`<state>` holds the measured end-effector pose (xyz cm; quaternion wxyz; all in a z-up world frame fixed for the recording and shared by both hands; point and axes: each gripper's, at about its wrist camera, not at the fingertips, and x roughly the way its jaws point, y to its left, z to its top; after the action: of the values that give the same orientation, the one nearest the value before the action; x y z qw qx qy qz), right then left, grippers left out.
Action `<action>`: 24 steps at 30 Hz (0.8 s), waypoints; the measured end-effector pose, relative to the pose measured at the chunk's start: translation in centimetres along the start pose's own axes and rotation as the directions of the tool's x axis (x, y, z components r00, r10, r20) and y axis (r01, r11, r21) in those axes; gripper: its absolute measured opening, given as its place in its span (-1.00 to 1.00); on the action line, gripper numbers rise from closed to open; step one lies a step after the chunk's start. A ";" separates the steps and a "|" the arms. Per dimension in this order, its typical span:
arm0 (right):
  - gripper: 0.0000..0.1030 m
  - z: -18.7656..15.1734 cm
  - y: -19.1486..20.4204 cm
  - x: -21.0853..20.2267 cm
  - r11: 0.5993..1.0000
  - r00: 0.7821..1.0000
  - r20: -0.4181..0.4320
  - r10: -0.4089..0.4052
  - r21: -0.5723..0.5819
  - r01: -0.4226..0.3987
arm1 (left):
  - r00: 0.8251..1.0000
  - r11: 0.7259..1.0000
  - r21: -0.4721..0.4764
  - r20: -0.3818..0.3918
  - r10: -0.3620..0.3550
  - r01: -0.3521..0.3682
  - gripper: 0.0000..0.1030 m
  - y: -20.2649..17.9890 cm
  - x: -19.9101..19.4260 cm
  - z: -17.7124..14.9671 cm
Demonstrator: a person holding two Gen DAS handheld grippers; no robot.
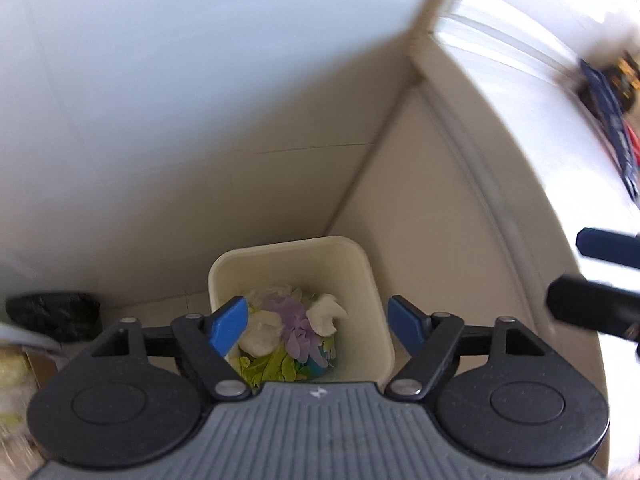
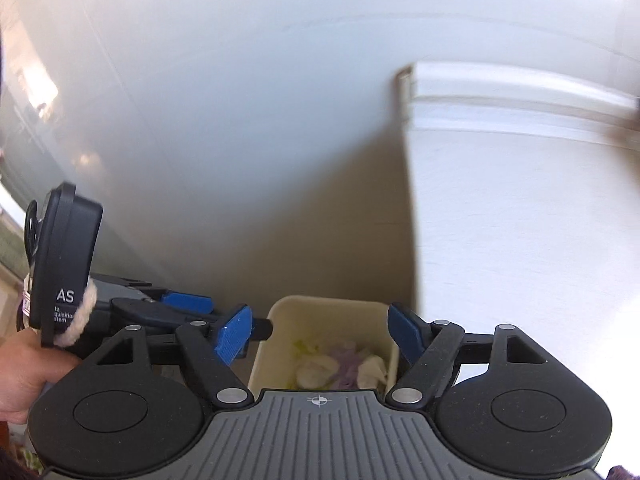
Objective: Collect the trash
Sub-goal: 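Move both open grippers from the bin back to the counter litter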
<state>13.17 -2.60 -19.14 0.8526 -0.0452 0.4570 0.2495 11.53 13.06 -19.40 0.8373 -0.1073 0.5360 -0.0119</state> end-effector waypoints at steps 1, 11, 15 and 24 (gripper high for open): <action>0.50 -0.1 -0.4 -0.9 1.000 1.000 0.013 -0.009 -0.004 0.009 | 1.000 1.000 0.012 0.010 -0.006 0.006 0.52 -0.6 -0.4 0.1; 0.77 1.0 -7.2 -10.4 0.983 0.970 0.164 -0.178 -0.019 0.184 | 0.991 0.993 0.106 0.118 -0.070 0.057 0.81 -6.2 -4.8 2.8; 0.84 1.3 -10.3 -13.7 0.965 0.946 0.198 -0.258 0.003 0.262 | 0.987 0.981 0.190 0.148 -0.070 0.041 0.89 -9.0 -6.2 4.3; 0.91 -0.9 -18.2 -18.8 0.911 0.884 0.222 -0.411 0.071 0.406 | 0.974 0.918 0.396 0.194 -0.118 0.032 0.99 -16.2 -8.6 8.0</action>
<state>12.39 -25.99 -7.38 0.9339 -0.1013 0.3370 0.0628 16.64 -0.27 -5.30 0.8935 0.0404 0.4251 -0.1389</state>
